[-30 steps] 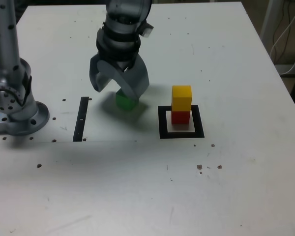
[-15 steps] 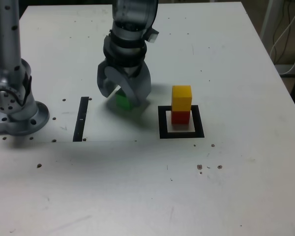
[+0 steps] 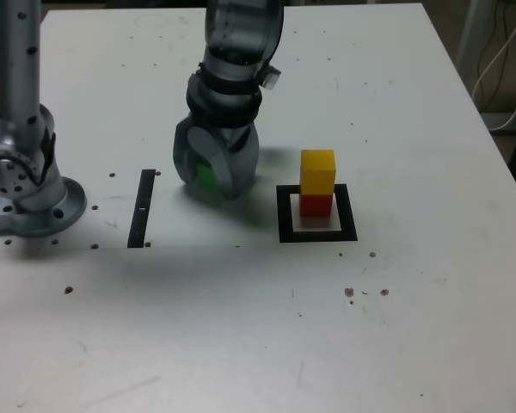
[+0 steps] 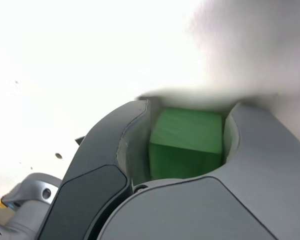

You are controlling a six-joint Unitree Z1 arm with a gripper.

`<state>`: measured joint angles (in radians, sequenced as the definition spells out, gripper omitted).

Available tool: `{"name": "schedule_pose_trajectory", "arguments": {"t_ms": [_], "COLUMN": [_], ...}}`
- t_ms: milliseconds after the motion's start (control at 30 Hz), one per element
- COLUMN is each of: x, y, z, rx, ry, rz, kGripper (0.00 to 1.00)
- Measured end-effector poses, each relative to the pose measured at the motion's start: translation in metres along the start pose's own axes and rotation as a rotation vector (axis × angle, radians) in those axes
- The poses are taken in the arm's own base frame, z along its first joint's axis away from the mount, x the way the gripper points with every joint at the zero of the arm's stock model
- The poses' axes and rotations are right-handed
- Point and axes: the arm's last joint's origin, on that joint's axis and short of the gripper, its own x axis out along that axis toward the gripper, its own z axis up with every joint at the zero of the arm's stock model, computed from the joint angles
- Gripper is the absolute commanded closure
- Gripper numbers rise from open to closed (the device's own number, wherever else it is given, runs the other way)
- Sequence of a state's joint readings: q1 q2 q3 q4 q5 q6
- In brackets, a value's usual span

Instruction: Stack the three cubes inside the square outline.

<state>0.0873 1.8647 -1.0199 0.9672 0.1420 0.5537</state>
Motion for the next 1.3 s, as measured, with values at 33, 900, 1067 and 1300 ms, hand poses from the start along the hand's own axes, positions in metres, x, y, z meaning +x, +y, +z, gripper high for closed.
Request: {"name": "schedule_pose_trajectory", "arguments": {"t_ms": [33, 900, 1067, 1300], "x": [-0.001, -0.119, -0.152, -0.179], "y": [0.0, 0.018, 0.011, 0.013], "z": [0.0, 0.006, 0.015, 0.049], "rx": [0.0, -0.3, -0.44, -0.503], "ry": [-0.003, 0.002, -0.067, -0.198], "rz": [-0.004, -0.041, -0.065, -0.056], "kGripper": [0.8, 0.86, 0.87, 0.87]}}
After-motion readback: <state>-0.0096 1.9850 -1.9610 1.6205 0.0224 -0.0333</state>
